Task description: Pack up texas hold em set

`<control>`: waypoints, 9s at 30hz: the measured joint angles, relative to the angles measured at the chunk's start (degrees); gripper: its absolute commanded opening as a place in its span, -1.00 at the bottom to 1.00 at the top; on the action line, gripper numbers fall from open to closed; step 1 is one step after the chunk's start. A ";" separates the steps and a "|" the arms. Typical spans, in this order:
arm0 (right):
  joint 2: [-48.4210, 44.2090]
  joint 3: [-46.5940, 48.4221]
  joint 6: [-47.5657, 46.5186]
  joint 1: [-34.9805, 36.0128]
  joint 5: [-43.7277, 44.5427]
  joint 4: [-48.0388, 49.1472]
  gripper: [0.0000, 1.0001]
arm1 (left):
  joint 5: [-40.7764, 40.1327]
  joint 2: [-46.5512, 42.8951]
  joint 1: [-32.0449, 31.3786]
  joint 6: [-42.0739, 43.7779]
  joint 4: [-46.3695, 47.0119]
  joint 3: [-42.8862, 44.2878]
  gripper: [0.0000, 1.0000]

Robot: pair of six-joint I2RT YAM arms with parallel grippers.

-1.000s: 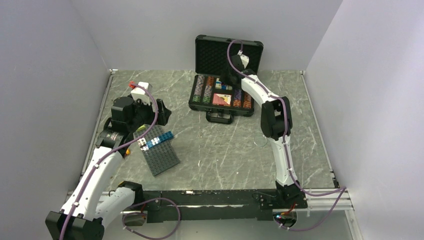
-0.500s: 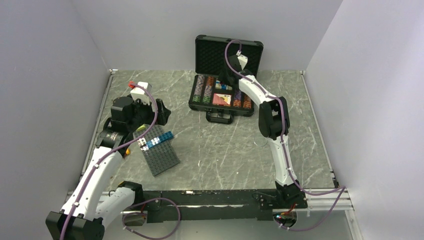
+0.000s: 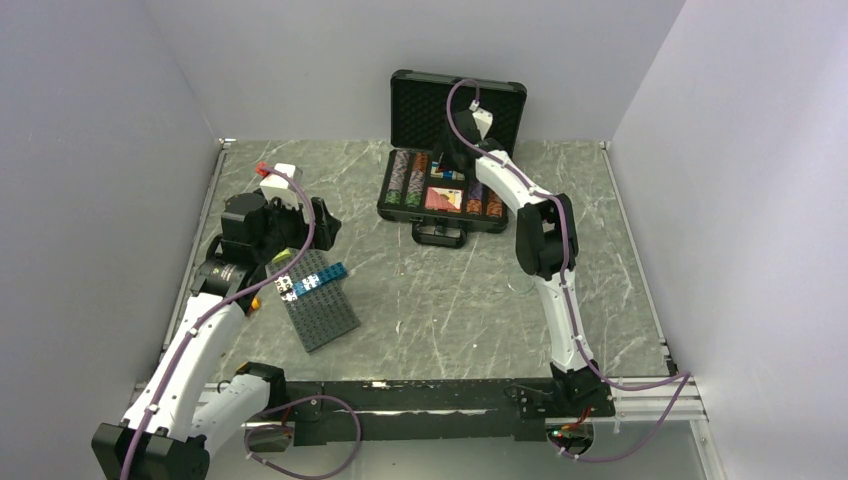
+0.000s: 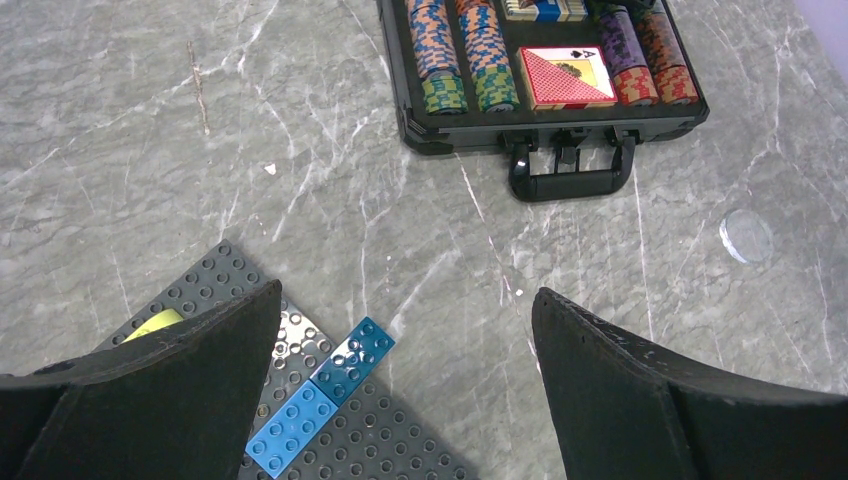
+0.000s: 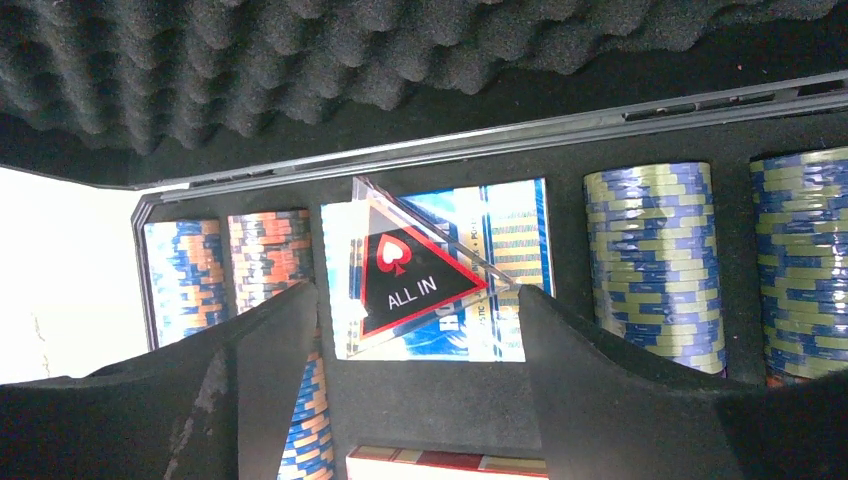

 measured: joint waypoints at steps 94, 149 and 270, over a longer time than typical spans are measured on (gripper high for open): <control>-55.21 -70.79 -22.49 -13.97 -10.82 -12.07 0.96 | -9.81 -16.37 1.77 6.36 2.49 -10.88 0.99; -56.35 -57.18 -19.08 -3.74 -7.52 -15.08 -0.43 | -9.57 -13.77 1.77 4.92 1.38 -10.93 0.99; -15.72 -18.36 -22.88 3.72 -8.79 -9.86 -0.45 | -6.51 -11.54 1.77 3.48 0.96 -10.82 0.99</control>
